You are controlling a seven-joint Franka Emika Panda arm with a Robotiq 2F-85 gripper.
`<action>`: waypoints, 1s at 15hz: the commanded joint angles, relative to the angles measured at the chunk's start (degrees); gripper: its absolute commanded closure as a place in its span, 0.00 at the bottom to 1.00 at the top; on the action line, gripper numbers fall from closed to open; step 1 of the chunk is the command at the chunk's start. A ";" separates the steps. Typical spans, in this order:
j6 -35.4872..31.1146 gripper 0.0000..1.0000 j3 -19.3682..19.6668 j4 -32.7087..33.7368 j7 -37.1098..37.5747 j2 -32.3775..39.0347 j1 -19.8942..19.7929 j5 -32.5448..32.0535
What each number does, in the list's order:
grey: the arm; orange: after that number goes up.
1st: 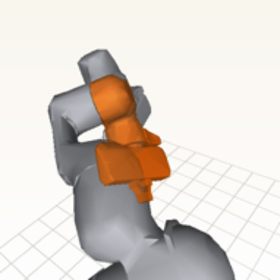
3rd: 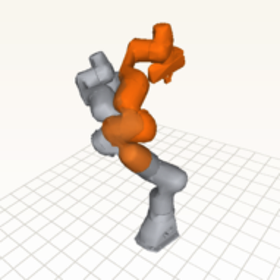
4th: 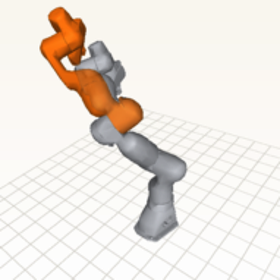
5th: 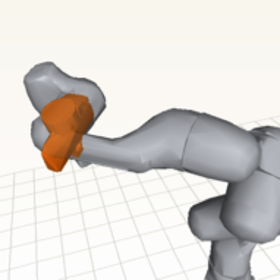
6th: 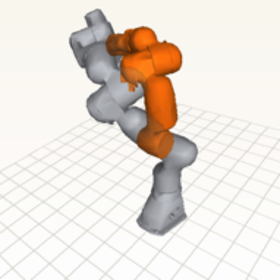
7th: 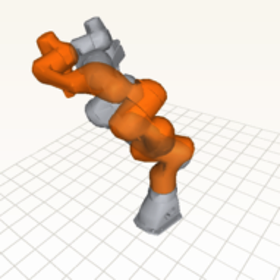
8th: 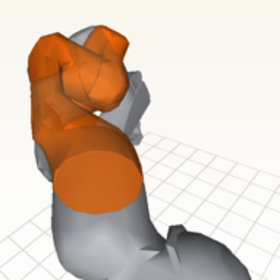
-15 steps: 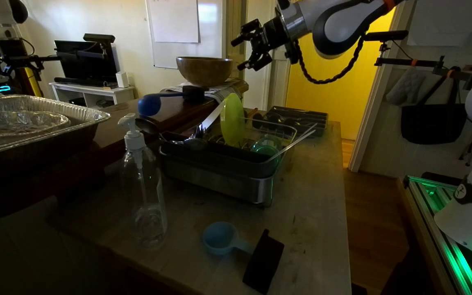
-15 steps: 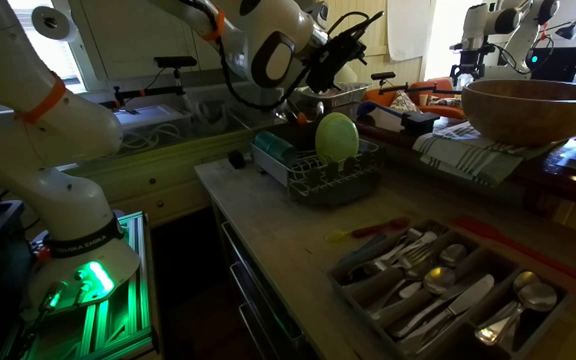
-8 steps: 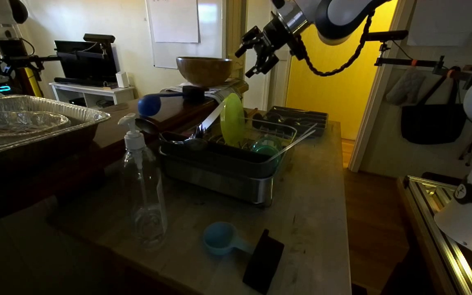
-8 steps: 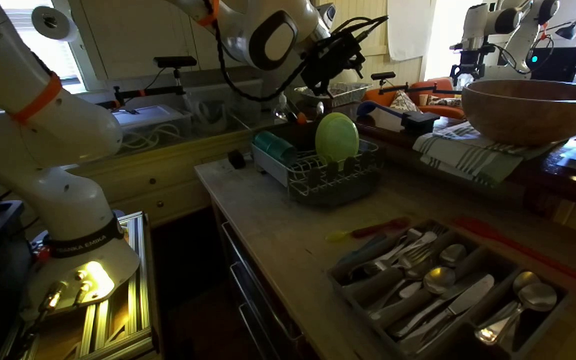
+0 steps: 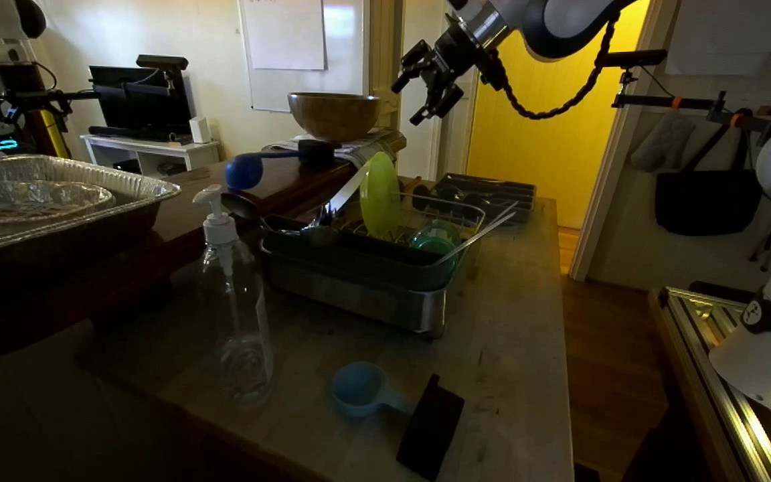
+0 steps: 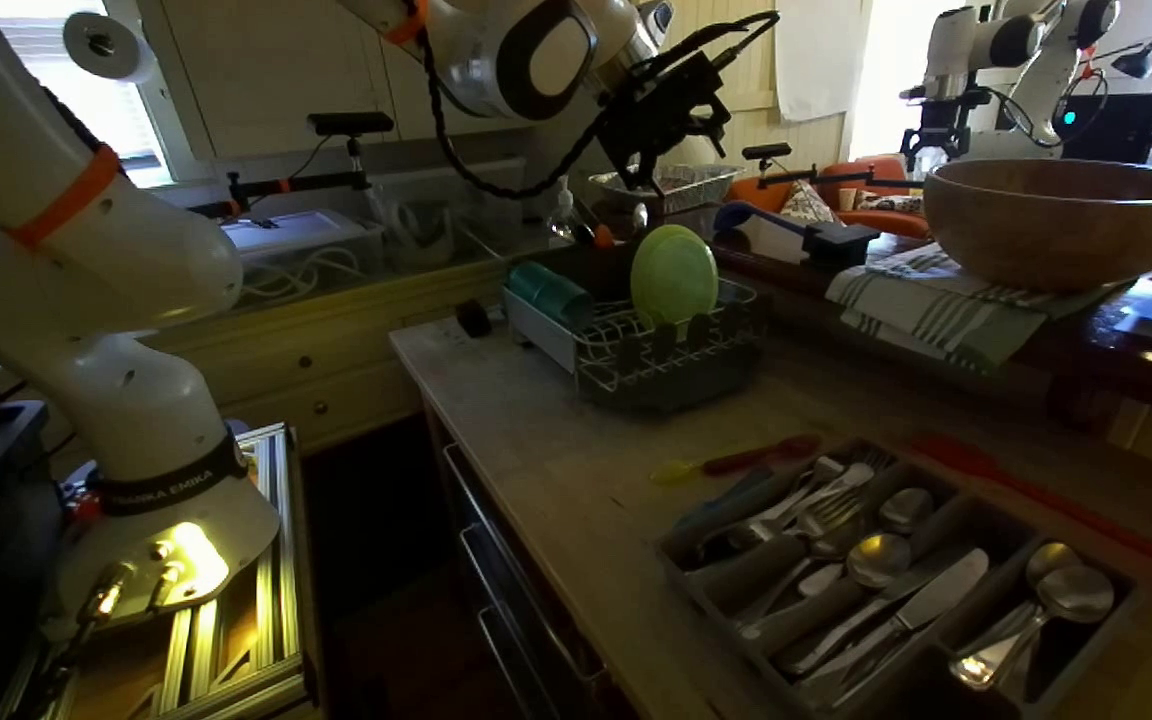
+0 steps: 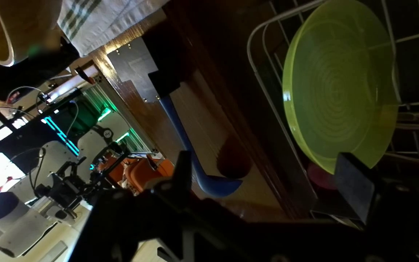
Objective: Put the bowl on the dryer
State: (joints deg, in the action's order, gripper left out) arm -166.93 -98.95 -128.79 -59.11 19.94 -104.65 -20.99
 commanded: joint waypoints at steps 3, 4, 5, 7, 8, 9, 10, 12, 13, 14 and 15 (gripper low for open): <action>0.15 0.00 1.14 0.17 1.91 1.11 1.07 -2.83; 0.15 0.00 1.15 0.17 1.91 1.12 1.09 -2.83; 0.83 0.00 1.36 0.74 4.95 -2.97 0.59 -2.16; 3.15 0.00 1.60 1.43 10.16 -6.86 -0.01 -1.20; 4.14 0.00 1.88 1.59 12.17 -7.65 0.03 -1.33; 4.98 0.00 2.29 1.78 14.40 -8.53 0.28 -1.37; 6.21 0.00 1.25 1.91 14.68 -10.45 -0.70 1.47; 8.46 0.00 1.02 2.42 18.88 -12.12 -0.69 2.74; 10.05 0.00 0.81 2.74 20.89 -12.94 -0.58 3.38; 11.19 0.00 0.78 3.01 23.03 -13.94 -0.45 4.02; 12.98 0.00 0.50 3.29 24.91 -14.18 -0.23 4.89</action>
State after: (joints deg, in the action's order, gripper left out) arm -158.97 -97.63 -127.12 -40.63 10.76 -104.67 -18.87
